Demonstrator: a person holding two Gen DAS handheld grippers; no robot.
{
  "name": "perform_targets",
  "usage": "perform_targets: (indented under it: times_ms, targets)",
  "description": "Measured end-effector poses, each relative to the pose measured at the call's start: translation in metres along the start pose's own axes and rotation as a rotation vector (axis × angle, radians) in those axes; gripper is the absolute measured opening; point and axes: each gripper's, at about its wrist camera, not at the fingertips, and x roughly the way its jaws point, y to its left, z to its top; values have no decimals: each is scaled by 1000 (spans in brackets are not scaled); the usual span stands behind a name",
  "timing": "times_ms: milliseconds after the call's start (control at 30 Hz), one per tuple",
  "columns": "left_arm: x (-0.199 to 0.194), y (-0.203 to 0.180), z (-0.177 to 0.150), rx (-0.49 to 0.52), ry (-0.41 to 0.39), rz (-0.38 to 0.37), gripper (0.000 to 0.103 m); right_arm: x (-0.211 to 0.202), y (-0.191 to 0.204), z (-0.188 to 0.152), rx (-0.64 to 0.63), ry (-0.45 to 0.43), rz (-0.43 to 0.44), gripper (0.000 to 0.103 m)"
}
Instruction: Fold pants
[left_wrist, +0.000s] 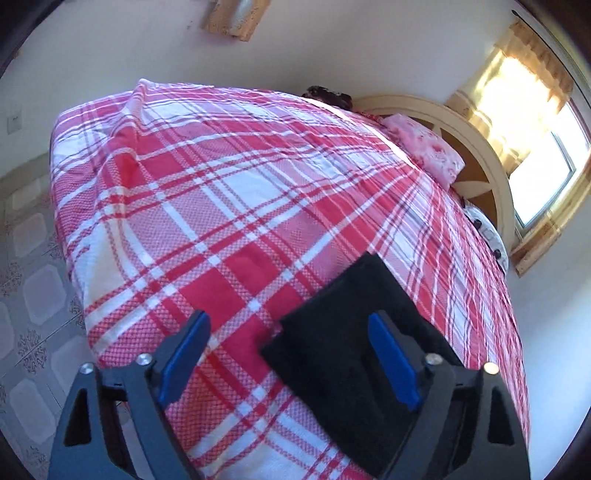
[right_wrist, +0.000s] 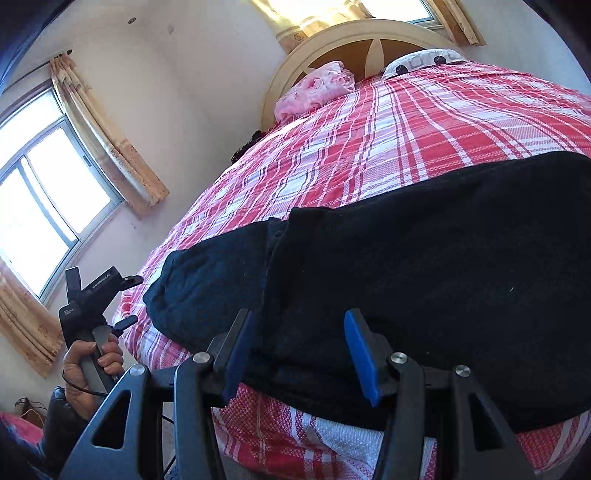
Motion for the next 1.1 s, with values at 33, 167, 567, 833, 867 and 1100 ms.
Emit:
perform_targets:
  times_ms: [33, 167, 567, 833, 867, 1100]
  targets:
    - [0, -6, -4, 32, 1, -1, 84, 1, 0, 0, -2, 0, -1, 54]
    - [5, -19, -24, 71, 50, 26, 72, 1, -1, 0, -2, 2, 6, 54]
    - [10, -35, -31, 23, 17, -66, 70, 1, -5, 1, 9, -2, 23, 54]
    - [13, -22, -31, -24, -6, -129, 29, 0, -6, -1, 5, -7, 27, 54]
    - [12, -20, -31, -40, -3, -137, 29, 0, -6, -1, 5, -8, 27, 54]
    - [-4, -14, -55, -101, 2, -60, 35, 0, -8, -1, 9, -7, 31, 54]
